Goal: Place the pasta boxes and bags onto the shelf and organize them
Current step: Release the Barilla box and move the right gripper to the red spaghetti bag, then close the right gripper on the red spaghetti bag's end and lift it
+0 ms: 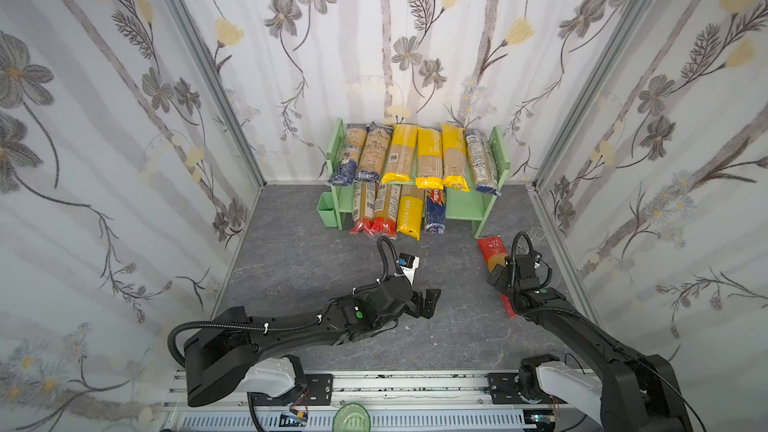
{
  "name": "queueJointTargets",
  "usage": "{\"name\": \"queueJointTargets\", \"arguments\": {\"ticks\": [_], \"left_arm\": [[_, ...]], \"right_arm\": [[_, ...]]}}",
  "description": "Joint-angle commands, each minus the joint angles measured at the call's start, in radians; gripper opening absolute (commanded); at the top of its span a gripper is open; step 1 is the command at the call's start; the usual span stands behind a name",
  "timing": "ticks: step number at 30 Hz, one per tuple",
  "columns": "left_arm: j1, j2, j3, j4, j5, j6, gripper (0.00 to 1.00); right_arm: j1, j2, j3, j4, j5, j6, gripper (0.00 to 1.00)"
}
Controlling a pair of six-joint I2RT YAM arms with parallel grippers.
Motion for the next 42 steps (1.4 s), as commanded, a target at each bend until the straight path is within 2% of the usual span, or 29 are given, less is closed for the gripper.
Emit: {"name": "queueJointTargets", "arguments": {"ticks": [1,6,14,17,21,24,30,34,38,42], "left_arm": [[0.002,-0.029,-0.013,0.034,-0.017,0.023,1.0],[0.006,-0.068,-0.05,0.034,-0.038,0.04,1.0],[0.036,-0.169,-0.11,0.028,-0.044,0.048,1.0],[0.043,-0.203,-0.129,0.023,-0.042,0.043,1.0],[0.046,-0.234,-0.143,0.012,-0.035,0.044,1.0],[0.047,-0.246,-0.148,0.01,-0.026,0.046,1.0],[0.047,-0.262,-0.151,0.001,-0.006,0.054,1.0],[0.047,-0.288,-0.162,-0.006,-0.006,0.046,1.0],[0.047,-0.326,-0.18,-0.016,-0.012,0.026,1.0],[0.047,-0.355,-0.2,-0.02,-0.018,0.004,1.0]], "right_arm": [[-0.025,0.047,0.028,0.055,-0.084,-0.003,1.0],[-0.009,0.079,0.025,0.064,-0.166,-0.008,1.0],[0.125,0.061,0.046,0.023,-0.181,0.023,1.0],[0.192,0.063,0.059,-0.006,-0.137,0.059,1.0],[0.287,0.041,0.082,-0.118,0.041,0.125,1.0],[0.339,0.015,0.075,-0.177,0.121,0.181,1.0],[0.378,-0.026,0.0,-0.19,0.163,0.295,1.0],[0.378,-0.001,-0.04,-0.134,0.17,0.295,1.0],[0.384,0.091,-0.023,-0.093,0.15,0.276,1.0],[0.436,0.138,0.009,-0.107,0.182,0.273,1.0]]}}
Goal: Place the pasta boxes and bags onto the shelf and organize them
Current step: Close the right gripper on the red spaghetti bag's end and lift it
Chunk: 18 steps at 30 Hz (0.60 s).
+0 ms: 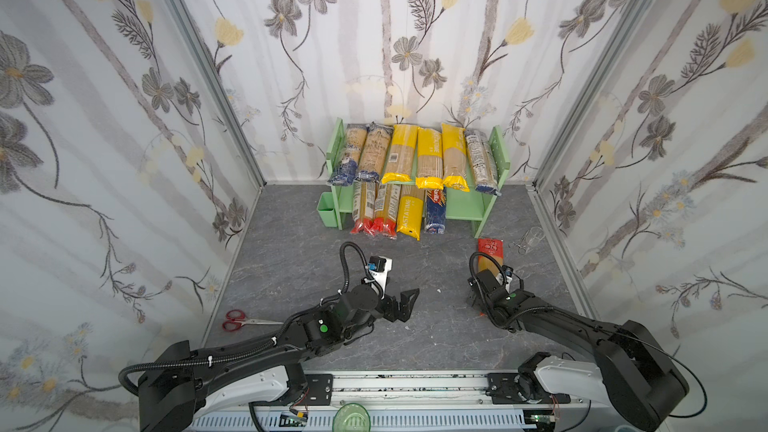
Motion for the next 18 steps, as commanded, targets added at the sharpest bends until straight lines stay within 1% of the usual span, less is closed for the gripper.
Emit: {"name": "queueJointTargets", "arguments": {"ticks": [1,4,7,9,15,18], "left_arm": [[0.0,-0.018,-0.009,0.004,-0.013,-0.027,1.0],[0.0,-0.024,-0.01,0.0,-0.011,-0.032,1.0],[-0.001,-0.027,-0.009,-0.002,-0.008,-0.035,1.0],[-0.001,-0.036,-0.014,-0.003,-0.006,-0.04,1.0],[-0.001,-0.073,-0.036,-0.006,-0.008,-0.053,1.0],[-0.001,-0.093,-0.042,-0.014,-0.003,-0.055,1.0]], "right_arm": [[0.033,0.02,0.019,0.035,0.049,0.016,1.0],[0.067,0.024,0.02,0.025,0.066,0.033,0.99],[0.09,0.032,0.024,0.019,0.061,0.039,0.95],[0.124,0.048,0.033,0.011,0.067,0.051,0.93],[0.211,0.137,0.094,-0.024,0.119,0.1,0.94],[0.215,0.179,0.092,0.022,0.092,0.099,0.93]]}}
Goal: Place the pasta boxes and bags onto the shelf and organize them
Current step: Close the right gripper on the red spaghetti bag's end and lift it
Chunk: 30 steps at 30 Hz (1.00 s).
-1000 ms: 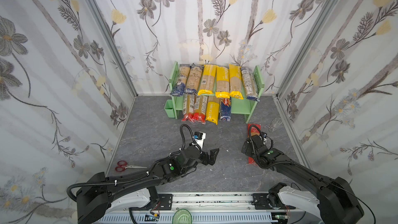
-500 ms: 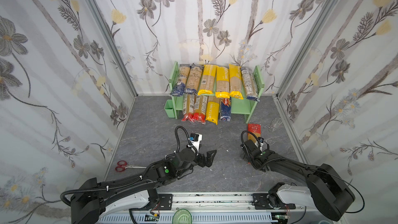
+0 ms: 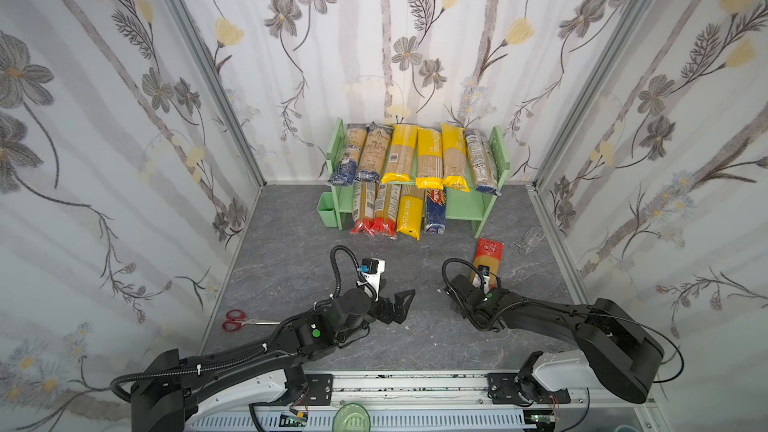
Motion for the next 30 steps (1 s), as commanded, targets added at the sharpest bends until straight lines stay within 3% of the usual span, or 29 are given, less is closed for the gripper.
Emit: {"name": "queueJointTargets", "arguments": {"ticks": [1,11,13,15,17,22,27,30], "left_arm": [[0.0,-0.024,-0.007,-0.011,-0.003,-0.017,1.0],[0.0,-0.082,-0.014,-0.048,-0.02,-0.014,1.0],[0.0,-0.084,-0.009,-0.056,-0.019,-0.01,1.0],[0.001,-0.088,-0.006,-0.063,-0.023,-0.008,1.0],[0.0,-0.093,-0.006,-0.067,-0.024,-0.01,1.0],[0.0,-0.104,-0.004,-0.075,-0.025,-0.013,1.0],[-0.001,-0.11,0.006,-0.085,-0.025,-0.01,1.0],[-0.001,-0.12,0.009,-0.093,-0.033,-0.005,1.0]], "right_arm": [[0.002,0.036,0.001,0.052,0.003,0.023,0.92],[0.017,0.211,-0.005,0.13,0.025,0.083,0.91],[0.031,0.237,0.001,0.138,0.022,0.092,0.8],[0.055,0.258,0.005,0.139,0.019,0.096,0.53],[0.068,0.272,0.011,0.129,0.016,0.104,0.38],[0.133,0.242,0.017,0.062,0.009,0.146,0.23],[0.225,0.126,0.023,-0.026,0.001,0.178,0.19],[0.273,0.023,0.033,-0.093,0.013,0.176,0.11]]}}
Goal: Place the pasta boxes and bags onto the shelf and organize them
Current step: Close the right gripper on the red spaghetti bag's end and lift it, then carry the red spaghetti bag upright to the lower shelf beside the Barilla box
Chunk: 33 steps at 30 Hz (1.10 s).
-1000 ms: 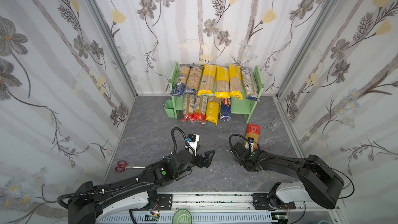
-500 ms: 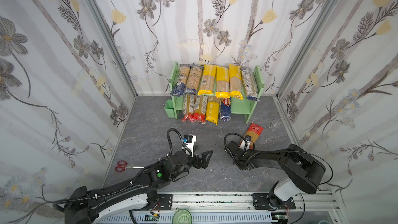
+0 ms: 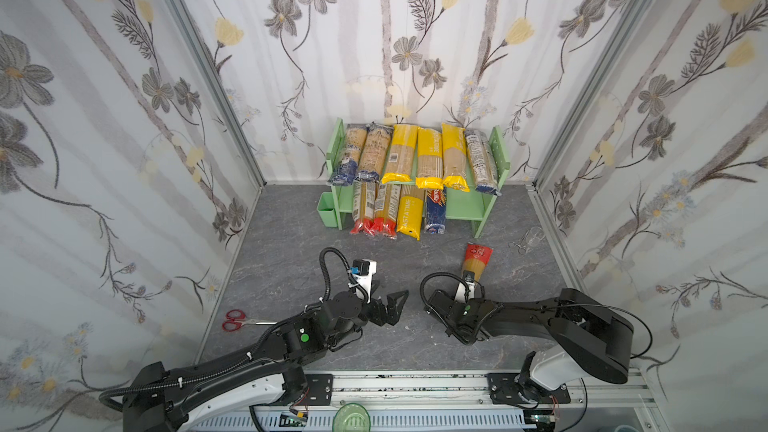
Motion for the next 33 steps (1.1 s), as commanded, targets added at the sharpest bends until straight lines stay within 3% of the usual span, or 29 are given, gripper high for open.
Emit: {"name": "queueJointTargets", "arguments": {"ticks": [1,10,23,33], "left_arm": [[0.0,-0.013,0.015,-0.006,-0.026,0.01,1.0],[0.0,-0.06,0.035,-0.059,-0.104,0.031,1.0],[0.0,-0.077,0.043,-0.07,-0.15,0.034,1.0],[0.0,-0.051,0.065,-0.071,-0.18,0.063,1.0]], "right_arm": [[0.043,-0.091,0.015,-0.131,-0.129,0.013,0.1],[0.12,-0.341,0.063,-0.239,-0.038,-0.058,0.1],[0.133,-0.706,0.038,-0.295,-0.001,-0.163,0.09],[0.131,-0.752,0.1,-0.307,0.092,-0.244,0.09]]}}
